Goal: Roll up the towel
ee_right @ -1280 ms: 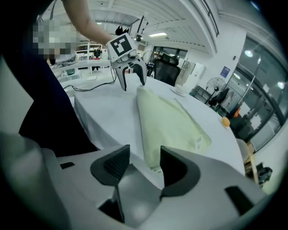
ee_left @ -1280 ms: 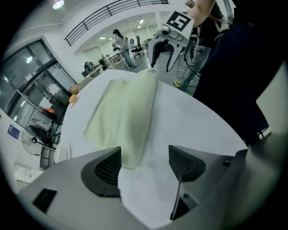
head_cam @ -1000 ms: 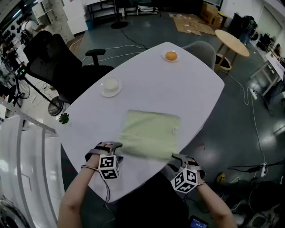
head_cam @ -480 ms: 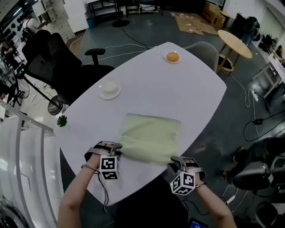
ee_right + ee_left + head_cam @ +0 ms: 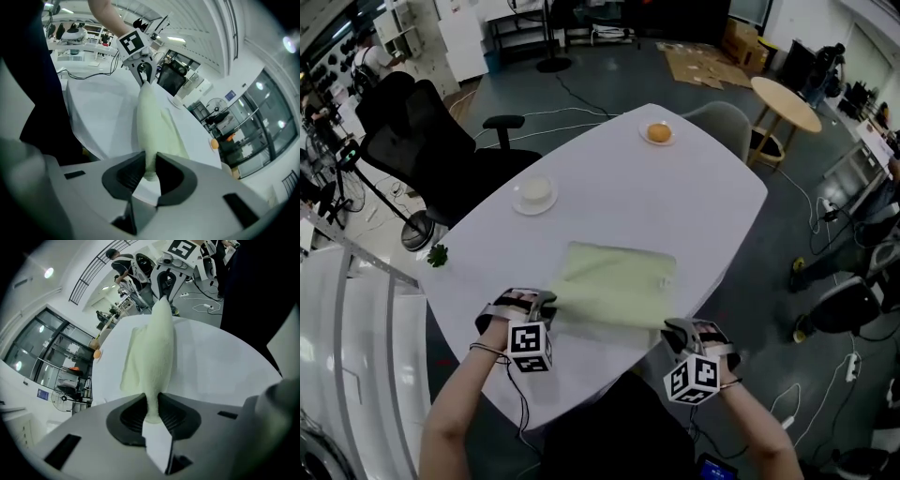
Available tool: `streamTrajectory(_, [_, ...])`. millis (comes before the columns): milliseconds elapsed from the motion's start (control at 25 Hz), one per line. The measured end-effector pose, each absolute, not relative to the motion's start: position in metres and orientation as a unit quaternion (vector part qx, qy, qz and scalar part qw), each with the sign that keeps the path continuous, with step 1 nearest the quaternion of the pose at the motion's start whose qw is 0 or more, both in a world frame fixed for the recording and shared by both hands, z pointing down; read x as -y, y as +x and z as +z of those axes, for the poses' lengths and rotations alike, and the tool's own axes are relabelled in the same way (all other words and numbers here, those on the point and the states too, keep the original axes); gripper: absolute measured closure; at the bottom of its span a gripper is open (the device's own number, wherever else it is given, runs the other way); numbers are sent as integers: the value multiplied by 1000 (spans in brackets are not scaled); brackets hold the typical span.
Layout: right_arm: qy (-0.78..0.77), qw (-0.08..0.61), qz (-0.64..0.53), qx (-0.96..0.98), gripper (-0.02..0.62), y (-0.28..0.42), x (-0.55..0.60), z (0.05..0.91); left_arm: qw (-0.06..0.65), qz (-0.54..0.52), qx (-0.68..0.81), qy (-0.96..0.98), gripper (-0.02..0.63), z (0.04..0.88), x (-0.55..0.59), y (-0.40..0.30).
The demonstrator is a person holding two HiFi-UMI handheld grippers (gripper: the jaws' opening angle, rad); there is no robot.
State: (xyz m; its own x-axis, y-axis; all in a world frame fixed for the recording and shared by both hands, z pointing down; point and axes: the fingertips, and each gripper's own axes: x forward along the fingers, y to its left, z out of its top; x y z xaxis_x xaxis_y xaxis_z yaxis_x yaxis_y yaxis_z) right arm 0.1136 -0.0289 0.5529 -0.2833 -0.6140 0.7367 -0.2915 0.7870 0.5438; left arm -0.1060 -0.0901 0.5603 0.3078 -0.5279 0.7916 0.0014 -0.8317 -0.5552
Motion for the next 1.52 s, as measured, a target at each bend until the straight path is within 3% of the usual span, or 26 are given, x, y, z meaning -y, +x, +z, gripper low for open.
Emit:
streamTrajectory(680, [228, 542, -101, 803, 515, 90, -83, 586, 192, -582, -91, -785, 522, 597, -33, -133])
streamTrajectory(1040, [244, 504, -22, 828, 497, 97, -41, 571, 119, -567, -111, -807, 508, 581, 5, -127])
streamTrajectory(1520, [246, 509, 19, 824, 494, 114, 37, 589, 96, -579, -121, -801, 485, 599, 72, -112])
